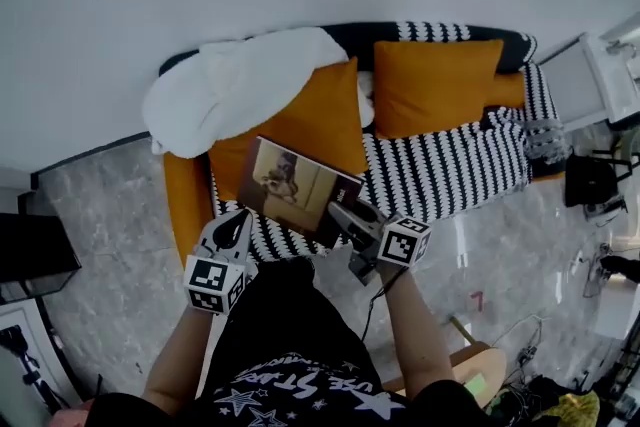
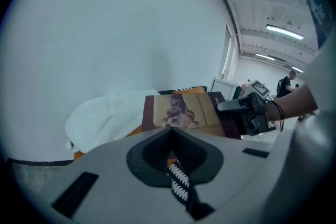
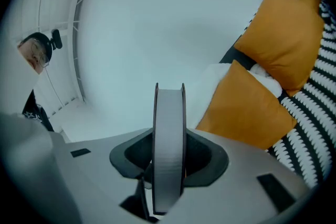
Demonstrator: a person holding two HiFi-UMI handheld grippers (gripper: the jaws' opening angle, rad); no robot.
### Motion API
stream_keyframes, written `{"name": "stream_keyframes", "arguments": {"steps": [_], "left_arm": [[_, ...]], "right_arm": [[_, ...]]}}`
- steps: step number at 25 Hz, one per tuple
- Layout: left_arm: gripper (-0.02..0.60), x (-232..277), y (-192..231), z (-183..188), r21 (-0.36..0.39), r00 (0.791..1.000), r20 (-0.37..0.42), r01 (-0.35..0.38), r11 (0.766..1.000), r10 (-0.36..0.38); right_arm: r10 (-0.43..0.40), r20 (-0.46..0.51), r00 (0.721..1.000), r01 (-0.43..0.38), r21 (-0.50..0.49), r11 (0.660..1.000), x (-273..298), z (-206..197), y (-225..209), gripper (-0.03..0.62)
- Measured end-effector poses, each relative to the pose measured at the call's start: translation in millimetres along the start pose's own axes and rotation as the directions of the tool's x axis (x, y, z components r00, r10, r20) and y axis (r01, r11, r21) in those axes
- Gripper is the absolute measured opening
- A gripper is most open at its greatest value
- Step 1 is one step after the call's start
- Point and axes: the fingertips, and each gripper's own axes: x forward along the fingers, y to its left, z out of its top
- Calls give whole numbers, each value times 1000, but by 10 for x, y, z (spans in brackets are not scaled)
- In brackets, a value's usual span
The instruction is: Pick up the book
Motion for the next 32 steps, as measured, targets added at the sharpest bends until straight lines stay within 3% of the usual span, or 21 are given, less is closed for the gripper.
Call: {"name": "stream_keyframes", "arguments": {"steps": [5,10,18,21,24,29,32], "left_arm": [[6,-267,-101,247,17,998,62,-23,1000,22],[8,-554,-110,445,13,990,128,-60,998,58],[6,-867,53,442,7,988,126,-95,995,94],[6,-859,72,544,-14,986,144,-87,996,88],[6,-839,113,623,17,985,155,-74,997,71],[6,-775,142,632,49,989,147,-14,999,7],[6,-925,293,567,57,989,142,33,998,-41]], "right_arm": [[-19,74,997,16,39,999,-281,52,228,152],[-16,103,995,15,7,1000,-477,183,388,152],[4,156,988,-4,-2,1000,-476,157,512,152],[-2,171,985,3,-7,1000,-504,161,500,152],[-8,203,979,5,15,1000,-482,131,485,152],[-63,232,971,58,28,998,-470,82,457,152],[-100,265,959,99,17,995,-374,-40,654,152]]}}
